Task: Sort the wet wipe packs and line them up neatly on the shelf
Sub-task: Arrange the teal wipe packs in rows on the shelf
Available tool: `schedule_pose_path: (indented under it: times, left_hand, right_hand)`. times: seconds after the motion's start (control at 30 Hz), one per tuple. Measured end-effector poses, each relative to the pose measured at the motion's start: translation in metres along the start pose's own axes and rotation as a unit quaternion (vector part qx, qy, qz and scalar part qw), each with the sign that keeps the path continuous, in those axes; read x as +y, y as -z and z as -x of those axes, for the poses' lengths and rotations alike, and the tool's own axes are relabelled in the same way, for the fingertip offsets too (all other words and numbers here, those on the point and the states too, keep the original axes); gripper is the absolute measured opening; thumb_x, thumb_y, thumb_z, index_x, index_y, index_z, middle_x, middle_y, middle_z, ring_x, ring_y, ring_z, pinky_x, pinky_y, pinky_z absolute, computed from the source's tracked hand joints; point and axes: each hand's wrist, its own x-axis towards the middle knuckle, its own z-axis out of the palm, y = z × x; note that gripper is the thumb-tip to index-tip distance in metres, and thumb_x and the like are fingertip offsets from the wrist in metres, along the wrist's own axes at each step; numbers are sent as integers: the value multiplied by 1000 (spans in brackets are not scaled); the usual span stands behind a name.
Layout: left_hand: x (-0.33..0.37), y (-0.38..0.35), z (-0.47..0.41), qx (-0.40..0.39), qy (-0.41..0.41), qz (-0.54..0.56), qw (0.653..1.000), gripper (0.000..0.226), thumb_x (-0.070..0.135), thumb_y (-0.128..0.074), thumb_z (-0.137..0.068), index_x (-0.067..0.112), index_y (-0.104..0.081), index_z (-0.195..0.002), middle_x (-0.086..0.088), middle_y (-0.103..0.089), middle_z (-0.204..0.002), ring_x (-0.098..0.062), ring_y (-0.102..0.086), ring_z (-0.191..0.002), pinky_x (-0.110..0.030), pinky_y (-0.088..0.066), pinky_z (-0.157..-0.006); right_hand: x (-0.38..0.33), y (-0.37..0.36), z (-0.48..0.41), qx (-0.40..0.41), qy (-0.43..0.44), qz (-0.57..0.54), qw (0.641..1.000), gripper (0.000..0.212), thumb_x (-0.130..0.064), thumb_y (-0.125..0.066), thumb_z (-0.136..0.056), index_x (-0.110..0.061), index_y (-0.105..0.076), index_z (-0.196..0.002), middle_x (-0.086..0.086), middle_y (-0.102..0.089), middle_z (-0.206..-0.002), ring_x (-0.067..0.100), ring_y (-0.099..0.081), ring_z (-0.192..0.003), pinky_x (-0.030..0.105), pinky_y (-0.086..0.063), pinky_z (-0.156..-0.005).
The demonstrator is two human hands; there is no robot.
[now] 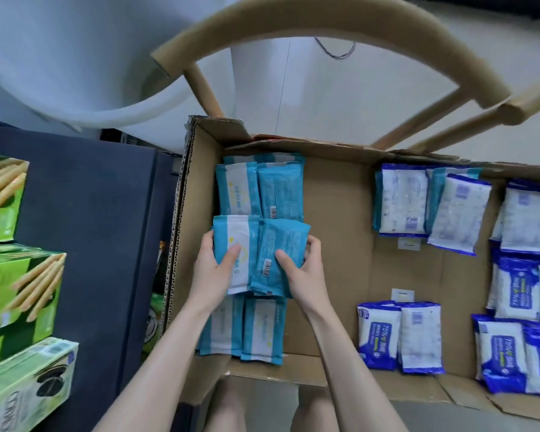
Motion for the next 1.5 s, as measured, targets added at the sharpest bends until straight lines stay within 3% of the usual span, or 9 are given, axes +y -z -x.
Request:
schedule_pose_path:
  times: [0.27, 0.4, 0.53, 0.73, 0.9, 1.0, 1.13, 1.3, 1.5]
  left_hand:
    - [27, -3, -70, 62, -72, -22, 995, 32, 20, -64, -89, 22, -48, -117, 7, -62, -104, -5, -61, -92, -28, -49, -86]
    - [37, -17, -94, 84, -84, -38, 992, 30, 21, -58, -92, 15, -50, -120, 1, -63, -109, -14, -60, -99, -20, -46, -80]
    - [28, -30, -101, 84, -54, -130, 986, 57, 29, -51, -95, 6, -30, -142, -13, -41, -140, -26, -39, -129, -40, -32, -107]
    - [25, -26, -104, 47, -34, -129, 990, 63, 33, -50, -95, 8, -21, -146, -11, -39, -142, -25, -41, -129, -45, -33, -107]
    - [36, -16, -88, 49, -30, -124, 991, 69, 23, -56, -92, 18, -16, -148, -7, -48, -138, -23, -51, -119, -43, -42, -101]
    - [44, -10, -71, 47, -55, -159, 985, 64, 19, -53, -94, 17, -18, -148, -6, -38, -147, -22, -41, -130, -39, -32, -111]
    - [54, -5, -49, 30, -125, -257, 958, 44, 16, -49, -96, 11, -42, -140, -6, -28, -152, -20, -26, -140, -31, -19, -113]
    - [76, -12, -18, 1, -225, -304, 926, 31, 15, -51, -95, 8, -55, -125, -6, -53, -129, -21, -46, -123, -34, -32, -104]
    - [86, -64, 35, -31, -268, -286, 920, 25, 15, -53, -95, 8, -61, -117, -3, -61, -114, -20, -56, -108, -35, -43, -96]
  right_hand:
    - [-28, -31, -53, 69, 59, -2, 996, 45, -14, -63, -90, -17, -38, -127, -4, -62, -109, 5, -63, -95, 28, -54, -83]
    - [-42, -34, -82, 123, 121, 149, 974, 52, -24, -63, -90, -13, -40, -135, 2, -48, -127, 12, -46, -113, 31, -39, -101]
    - [-41, -36, -96, 110, 99, 292, 945, 74, -37, -55, -93, -16, -14, -151, 5, -19, -155, 26, -21, -138, 44, -18, -114]
    - [-44, -33, -99, 58, 83, 330, 938, 80, -42, -48, -96, -15, 3, -152, 6, -17, -157, 28, -18, -140, 44, -22, -112]
    - [-53, -28, -96, 55, 66, 394, 915, 77, -44, -49, -94, -11, -9, -151, 10, -31, -151, 32, -35, -132, 46, -34, -106]
    - [-60, -23, -89, 56, 74, 436, 895, 66, -39, -51, -93, -11, -24, -146, 10, -44, -141, 30, -47, -122, 46, -42, -99]
    - [-74, -10, -65, 62, 124, 462, 876, 49, -32, -50, -95, -13, -39, -139, 5, -46, -139, 24, -47, -122, 40, -42, -99]
    - [-92, 29, -22, 87, 200, 431, 876, 35, -24, -51, -96, -12, -53, -128, 3, -52, -132, 21, -48, -118, 30, -38, -96]
    - [-83, 103, 24, 145, 201, 372, 894, 25, -19, -55, -94, -9, -60, -116, 3, -59, -119, 19, -52, -111, 25, -37, -91]
